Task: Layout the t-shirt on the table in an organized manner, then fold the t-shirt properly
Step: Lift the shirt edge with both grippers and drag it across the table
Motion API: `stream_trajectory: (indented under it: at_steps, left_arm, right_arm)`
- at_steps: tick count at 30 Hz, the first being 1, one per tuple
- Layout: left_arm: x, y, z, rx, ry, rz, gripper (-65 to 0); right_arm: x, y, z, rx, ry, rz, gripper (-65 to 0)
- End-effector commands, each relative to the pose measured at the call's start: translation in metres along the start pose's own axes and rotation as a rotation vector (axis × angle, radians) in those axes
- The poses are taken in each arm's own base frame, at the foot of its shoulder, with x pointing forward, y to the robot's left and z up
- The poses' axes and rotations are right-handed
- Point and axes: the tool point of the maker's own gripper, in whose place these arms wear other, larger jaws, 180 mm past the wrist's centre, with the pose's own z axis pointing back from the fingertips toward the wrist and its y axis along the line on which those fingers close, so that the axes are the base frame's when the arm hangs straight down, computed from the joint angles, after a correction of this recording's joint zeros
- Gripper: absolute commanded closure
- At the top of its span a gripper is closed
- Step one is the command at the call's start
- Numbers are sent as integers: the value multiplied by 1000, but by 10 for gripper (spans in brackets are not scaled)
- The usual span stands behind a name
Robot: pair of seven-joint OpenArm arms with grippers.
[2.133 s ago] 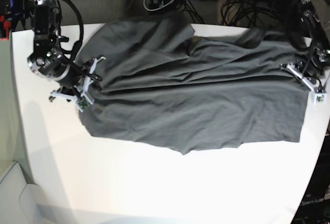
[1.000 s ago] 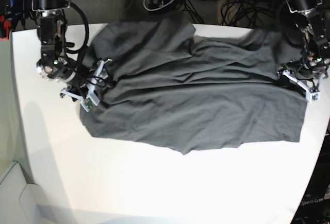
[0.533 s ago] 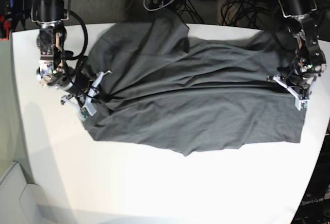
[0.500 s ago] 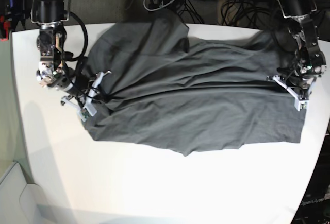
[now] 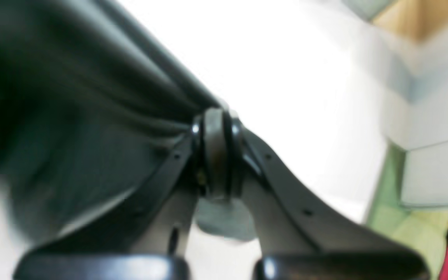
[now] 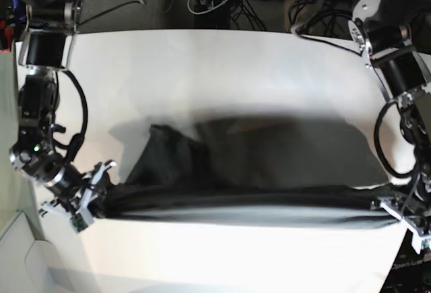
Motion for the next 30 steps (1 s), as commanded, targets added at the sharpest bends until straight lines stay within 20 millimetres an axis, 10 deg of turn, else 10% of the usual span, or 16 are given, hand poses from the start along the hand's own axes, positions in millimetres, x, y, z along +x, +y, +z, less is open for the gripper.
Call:
stream_trajectory:
  at_steps: [1, 8, 14, 19, 30]
  left_arm:
    - [48, 7, 8, 15, -130, 22, -4]
    - [128, -27, 2, -72, -291, 36, -4]
    - [136, -42, -8, -112, -285, 33, -4]
    - [74, -41, -24, -103, -115, -2, -4]
    - [-27, -31, -25, -59, 45, -84, -4]
  right_arm:
    - [41, -42, 8, -100, -101, -1, 0]
    - [111, -128, 25, -247, -235, -46, 0]
    - [125, -146, 29, -269, -237, -47, 0]
    - [71, -127, 26, -245, -113, -48, 0]
    - [20, -71, 22, -170, -38, -53, 0]
